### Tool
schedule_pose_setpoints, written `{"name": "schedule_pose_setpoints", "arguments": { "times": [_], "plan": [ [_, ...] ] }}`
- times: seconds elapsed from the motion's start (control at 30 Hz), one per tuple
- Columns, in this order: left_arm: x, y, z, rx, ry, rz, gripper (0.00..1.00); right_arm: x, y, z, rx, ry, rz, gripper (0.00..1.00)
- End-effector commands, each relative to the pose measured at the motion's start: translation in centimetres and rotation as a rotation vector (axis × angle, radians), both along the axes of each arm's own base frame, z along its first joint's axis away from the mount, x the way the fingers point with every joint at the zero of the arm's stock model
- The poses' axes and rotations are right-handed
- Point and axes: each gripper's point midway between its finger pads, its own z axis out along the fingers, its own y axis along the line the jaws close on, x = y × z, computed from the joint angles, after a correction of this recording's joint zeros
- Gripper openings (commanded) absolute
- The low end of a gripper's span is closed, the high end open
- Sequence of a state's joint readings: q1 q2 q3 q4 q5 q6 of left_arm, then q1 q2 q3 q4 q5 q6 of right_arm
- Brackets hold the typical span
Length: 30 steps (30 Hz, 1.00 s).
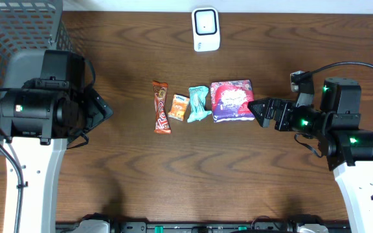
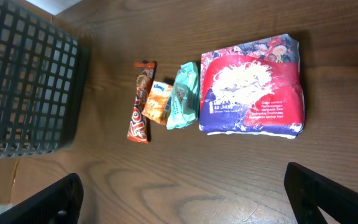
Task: Scan the item barcode
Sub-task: 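Move the right gripper toward the right side of the Carefree pack, then grasp the Carefree pack's right edge with the right gripper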
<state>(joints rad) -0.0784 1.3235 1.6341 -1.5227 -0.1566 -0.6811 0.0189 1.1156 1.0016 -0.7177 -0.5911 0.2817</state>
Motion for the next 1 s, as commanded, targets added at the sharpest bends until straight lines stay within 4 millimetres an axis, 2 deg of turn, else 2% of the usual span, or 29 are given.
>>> {"name": "schedule_pose_setpoints", "arguments": {
  "times": [0.0, 0.2, 0.73, 0.83, 0.97],
  "plan": [
    [-0.4, 0.4, 0.2, 0.009, -0.008, 0.017, 0.99, 0.3, -0.2, 0.7, 0.004, -0.009, -0.012, 0.99],
    [-0.4, 0.4, 0.2, 0.009, -0.008, 0.017, 0.99, 0.4, -1.1, -0.1, -0.046, 0.007, -0.057, 0.99],
    [-0.4, 0.4, 0.2, 0.009, -0.008, 0.017, 0.99, 0.5, -1.5, -0.4, -0.064, 0.014, -0.072, 0.99],
    [-0.4, 0.4, 0.2, 0.009, -0.008, 0.017, 0.99, 0.8, -2.3, -0.9, -0.103, 0.022, -0.106, 0.99],
    [-0.4, 0.4, 0.2, 0.009, -0.008, 0.017, 0.99, 1.2, -2.3, -1.8, -0.115, 0.044, -0.099, 0.99]
  ]
}}
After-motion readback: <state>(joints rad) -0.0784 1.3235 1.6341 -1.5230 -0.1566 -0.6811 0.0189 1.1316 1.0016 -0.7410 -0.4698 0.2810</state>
